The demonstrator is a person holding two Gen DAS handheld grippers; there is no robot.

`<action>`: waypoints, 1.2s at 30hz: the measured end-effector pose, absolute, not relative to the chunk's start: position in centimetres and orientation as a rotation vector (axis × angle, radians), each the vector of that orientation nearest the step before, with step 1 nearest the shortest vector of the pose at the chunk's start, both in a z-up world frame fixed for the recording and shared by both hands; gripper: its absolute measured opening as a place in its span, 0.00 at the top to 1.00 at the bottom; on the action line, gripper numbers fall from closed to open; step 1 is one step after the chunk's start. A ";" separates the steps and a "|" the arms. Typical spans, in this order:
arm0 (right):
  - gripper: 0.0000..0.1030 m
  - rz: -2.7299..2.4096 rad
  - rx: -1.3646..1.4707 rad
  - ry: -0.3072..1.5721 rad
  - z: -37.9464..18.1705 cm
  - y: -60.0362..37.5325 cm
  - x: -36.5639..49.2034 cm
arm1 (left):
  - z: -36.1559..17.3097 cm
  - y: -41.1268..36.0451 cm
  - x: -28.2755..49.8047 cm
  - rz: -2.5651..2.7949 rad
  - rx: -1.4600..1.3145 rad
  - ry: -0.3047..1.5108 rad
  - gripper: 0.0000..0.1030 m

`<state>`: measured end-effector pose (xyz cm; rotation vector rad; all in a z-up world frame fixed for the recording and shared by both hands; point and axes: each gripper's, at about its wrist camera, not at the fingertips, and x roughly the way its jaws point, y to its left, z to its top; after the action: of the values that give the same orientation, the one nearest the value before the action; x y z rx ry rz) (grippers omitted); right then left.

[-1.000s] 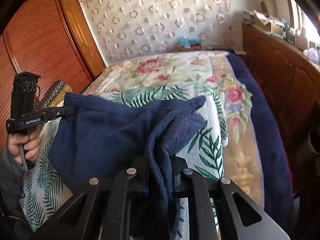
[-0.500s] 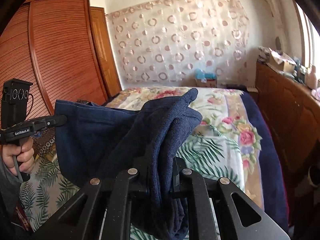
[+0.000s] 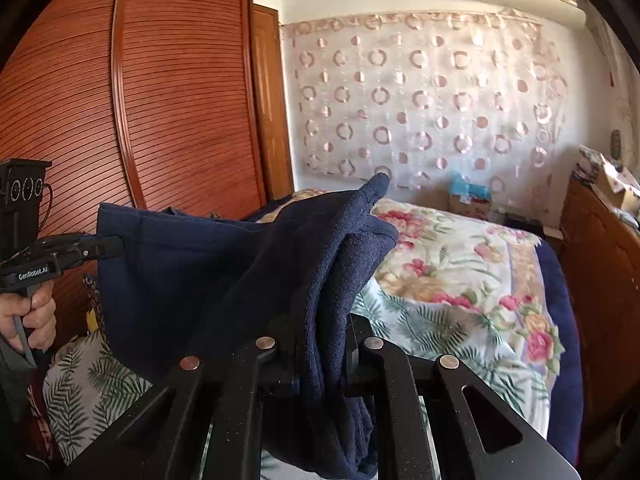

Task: Fold small clothes
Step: 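Carry the folded shirt with both tools onto the patterned cushion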

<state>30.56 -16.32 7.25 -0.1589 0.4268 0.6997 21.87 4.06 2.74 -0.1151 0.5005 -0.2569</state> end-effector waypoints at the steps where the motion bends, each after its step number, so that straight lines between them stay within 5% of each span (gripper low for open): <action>1: 0.88 0.708 -0.164 0.420 7.5 -15.9 31.1 | 2.9 4.6 21.8 -0.246 -0.119 0.495 0.87; 18: 0.88 0.925 -0.474 0.296 9.6 -1.4 37.0 | -1.7 15.5 16.7 0.037 -0.302 0.435 0.87; 31: 0.86 0.929 -0.522 0.433 6.0 9.3 45.1 | -7.0 17.8 16.9 0.096 -0.360 0.526 0.87; 36: 0.58 0.855 -0.508 0.374 7.0 9.5 44.9 | -7.1 18.3 17.1 0.104 -0.372 0.533 0.87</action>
<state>44.86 9.46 6.96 -0.5083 0.3745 0.8550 17.08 18.25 -7.14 -0.3718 0.5329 0.1037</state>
